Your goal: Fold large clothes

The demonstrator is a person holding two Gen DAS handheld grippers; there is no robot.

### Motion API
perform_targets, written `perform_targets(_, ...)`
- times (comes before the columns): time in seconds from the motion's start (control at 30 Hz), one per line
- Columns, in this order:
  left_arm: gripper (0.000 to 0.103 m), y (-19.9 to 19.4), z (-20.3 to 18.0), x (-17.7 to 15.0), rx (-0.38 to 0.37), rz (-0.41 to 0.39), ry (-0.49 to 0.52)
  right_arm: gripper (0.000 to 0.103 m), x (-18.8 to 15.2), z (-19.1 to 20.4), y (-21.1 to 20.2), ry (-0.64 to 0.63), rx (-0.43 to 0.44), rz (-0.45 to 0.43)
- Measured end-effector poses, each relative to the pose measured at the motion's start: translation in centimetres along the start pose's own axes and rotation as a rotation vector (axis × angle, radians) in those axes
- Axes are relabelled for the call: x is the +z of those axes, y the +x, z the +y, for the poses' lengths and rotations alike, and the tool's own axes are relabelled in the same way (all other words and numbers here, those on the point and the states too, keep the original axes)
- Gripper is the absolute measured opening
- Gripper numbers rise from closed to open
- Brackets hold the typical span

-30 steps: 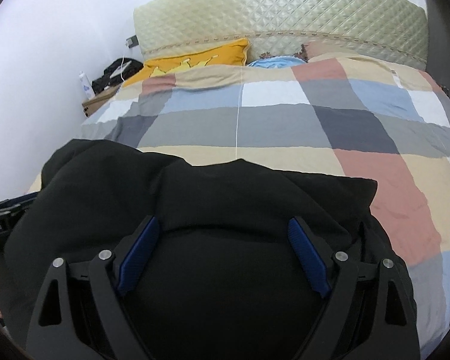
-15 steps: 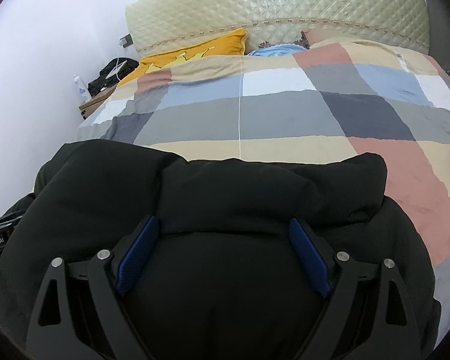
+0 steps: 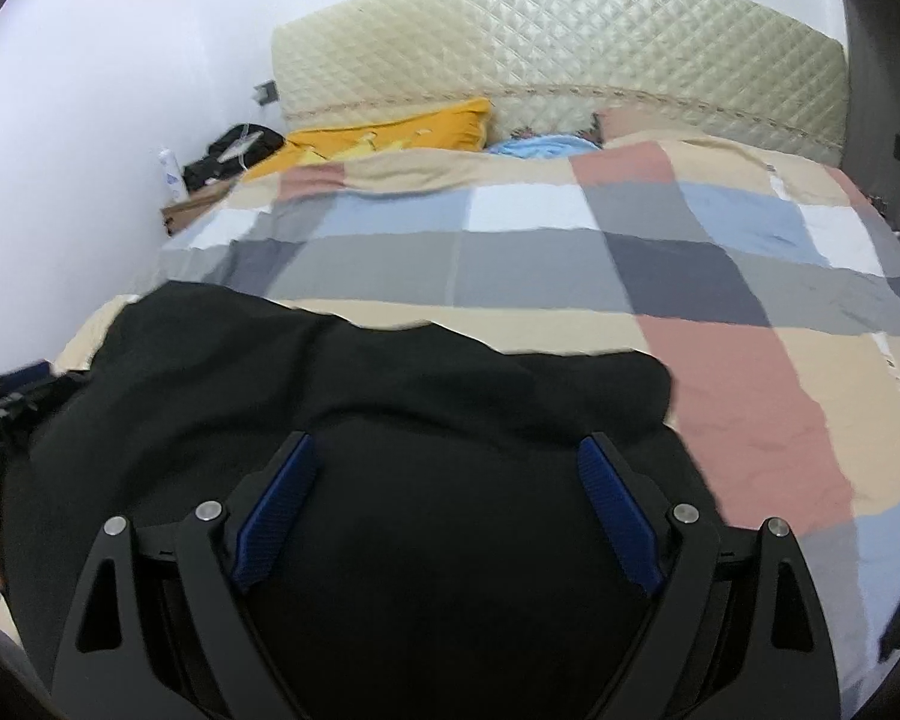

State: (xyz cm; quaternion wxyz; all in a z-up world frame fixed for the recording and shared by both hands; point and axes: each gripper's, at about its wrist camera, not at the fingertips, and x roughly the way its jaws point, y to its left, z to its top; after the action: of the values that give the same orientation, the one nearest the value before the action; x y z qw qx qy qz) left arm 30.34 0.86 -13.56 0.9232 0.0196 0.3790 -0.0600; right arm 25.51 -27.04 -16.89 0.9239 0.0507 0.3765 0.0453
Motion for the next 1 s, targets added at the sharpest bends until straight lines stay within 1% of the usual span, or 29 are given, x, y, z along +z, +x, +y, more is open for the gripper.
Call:
perform_targets(0.07, 0.083, 0.1, 0.7, -0.3, 0.015, 0.011, -0.011, 0.089, -0.4, -1.1, 0.1, 0.022, -0.002, 0.010)
perform_targets(0.17, 0.086, 0.6, 1.6, -1.0, -0.001, 0.037, -0.039, 0.089, -0.8, -2.1, 0.9, 0.078, 0.026, 0.031)
perform_targets(0.3, 0.087, 1.6, 2.4, -1.3, 0.019, 0.070, -0.068, 0.091, -1.2, -1.8, 2.0, 0.069, 0.022, 0.049)
perform_targets(0.47, 0.090, 2.0, 2.5, -1.7, 0.008, 0.082, -0.073, 0.094, -1.8, -2.4, 2.7, 0.103, 0.045, 0.039)
perform_targets(0.67, 0.093, 2.3, 2.0, -2.3, 0.036, 0.066, -0.073, 0.095, -2.2, -1.9, 3.1, 0.091, 0.016, 0.029)
perform_targets(0.77, 0.093, 1.9, 1.9, -2.1, 0.056, 0.060, -0.072, 0.095, -2.2, -1.7, 2.3, 0.084, -0.029, 0.008)
perform_targets(0.83, 0.093, 1.2, 1.6, -2.0, 0.089, 0.056, -0.056, 0.095, -2.1, -1.0, 1.0, 0.059, -0.080, -0.023)
perform_targets(0.87, 0.093, 0.7, 1.4, -1.8, 0.106, 0.057, -0.046, 0.095, -2.0, -0.8, 0.4, 0.055, -0.086, -0.032)
perform_targets(0.97, 0.093, -1.7, 0.7, -1.4, 0.134, 0.018, -0.025, 0.096, -1.6, 0.0, -3.0, 0.068, -0.046, -0.080)
perform_targets(1.0, 0.093, -2.9, 0.4, -1.2, 0.145, -0.003, -0.023, 0.096, -1.5, 0.4, -4.8, 0.069, -0.033, -0.110)
